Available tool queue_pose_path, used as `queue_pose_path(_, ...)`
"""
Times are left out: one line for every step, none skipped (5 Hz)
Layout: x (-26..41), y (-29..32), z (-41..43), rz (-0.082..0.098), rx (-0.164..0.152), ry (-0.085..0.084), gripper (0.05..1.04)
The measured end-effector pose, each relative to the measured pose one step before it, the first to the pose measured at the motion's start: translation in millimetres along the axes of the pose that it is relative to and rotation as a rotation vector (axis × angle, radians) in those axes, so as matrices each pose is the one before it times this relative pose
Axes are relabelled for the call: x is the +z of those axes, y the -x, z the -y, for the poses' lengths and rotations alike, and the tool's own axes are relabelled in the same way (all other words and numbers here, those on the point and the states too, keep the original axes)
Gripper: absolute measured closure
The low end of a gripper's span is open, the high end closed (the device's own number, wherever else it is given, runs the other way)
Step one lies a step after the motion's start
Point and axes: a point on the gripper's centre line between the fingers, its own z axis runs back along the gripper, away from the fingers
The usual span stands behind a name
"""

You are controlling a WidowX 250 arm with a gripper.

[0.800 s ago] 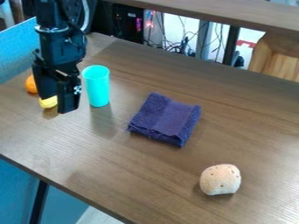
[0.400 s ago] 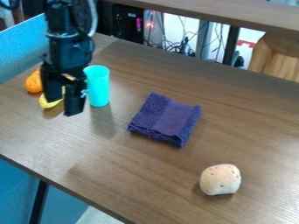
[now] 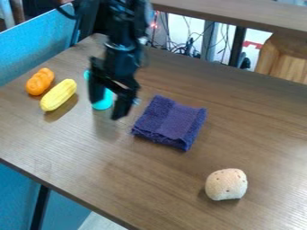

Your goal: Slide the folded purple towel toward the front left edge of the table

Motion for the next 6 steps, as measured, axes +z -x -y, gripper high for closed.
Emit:
queue_pose_path(-6.73,-20.2,20.65,-0.014,0.0255,-0.004,0.083)
queue_pose_path(0.99,-15.96,10.71,0.0244,0.005,0.0779,0.083)
queue_pose_path(1.3,-14.16,6.69,0.0286,0.0142,0.0577,0.083)
queue_pose_path(-2.13,-15.07,3.74,0.0501,0.0639,0.0706,0.083)
queue_pose_path(-18.02,-6.29,-5.09,0.0919,0.084,-0.0547,0.083)
queue_pose_path(-6.39,-6.06,3.76,0.0749,0.0152,-0.0532,0.083)
